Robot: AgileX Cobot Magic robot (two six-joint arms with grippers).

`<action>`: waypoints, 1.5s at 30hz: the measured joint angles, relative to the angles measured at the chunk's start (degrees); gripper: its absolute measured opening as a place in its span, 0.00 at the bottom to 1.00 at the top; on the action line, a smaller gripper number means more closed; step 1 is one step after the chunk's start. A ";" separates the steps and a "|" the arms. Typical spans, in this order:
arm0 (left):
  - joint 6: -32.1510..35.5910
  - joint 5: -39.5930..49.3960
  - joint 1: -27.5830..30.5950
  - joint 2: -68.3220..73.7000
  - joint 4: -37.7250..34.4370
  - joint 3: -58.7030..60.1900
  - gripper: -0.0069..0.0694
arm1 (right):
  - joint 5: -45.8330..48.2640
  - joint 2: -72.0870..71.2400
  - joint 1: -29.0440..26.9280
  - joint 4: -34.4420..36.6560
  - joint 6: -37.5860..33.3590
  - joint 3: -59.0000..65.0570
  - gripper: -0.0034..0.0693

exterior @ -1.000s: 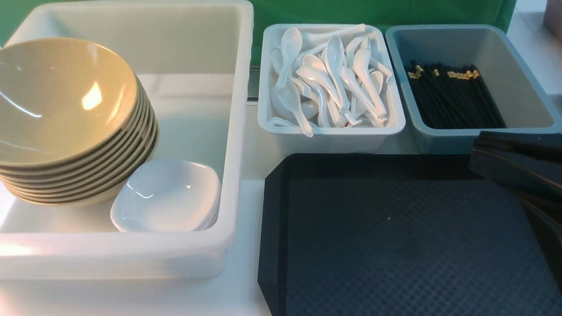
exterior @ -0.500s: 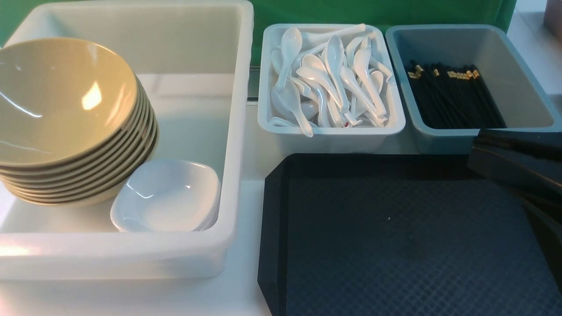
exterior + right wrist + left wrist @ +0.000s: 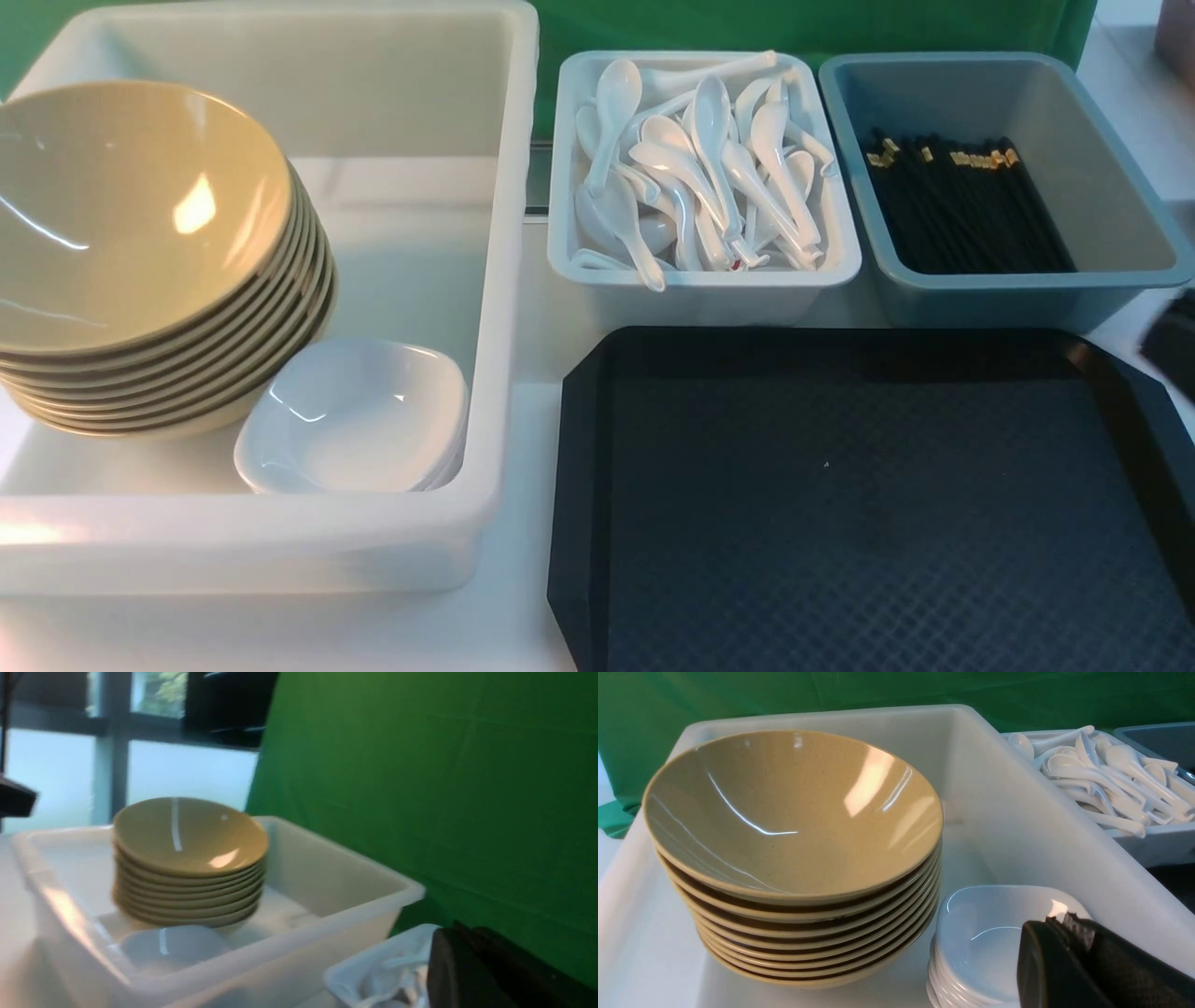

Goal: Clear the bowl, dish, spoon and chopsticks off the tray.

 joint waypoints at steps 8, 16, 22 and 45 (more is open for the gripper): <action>0.00 0.00 0.00 0.00 0.00 0.00 0.07 | 0.07 -12.65 -25.41 -3.17 9.49 16.63 0.11; 0.00 -0.07 0.00 0.00 0.00 0.00 0.07 | 17.51 -24.19 -40.55 -11.50 22.38 23.01 0.11; 0.00 -0.02 0.00 0.00 0.00 0.00 0.07 | 24.75 -24.39 -41.15 -13.56 22.82 23.01 0.11; 0.00 -0.02 0.00 0.00 0.00 0.00 0.07 | 24.86 -24.39 -41.15 -13.87 22.82 23.01 0.13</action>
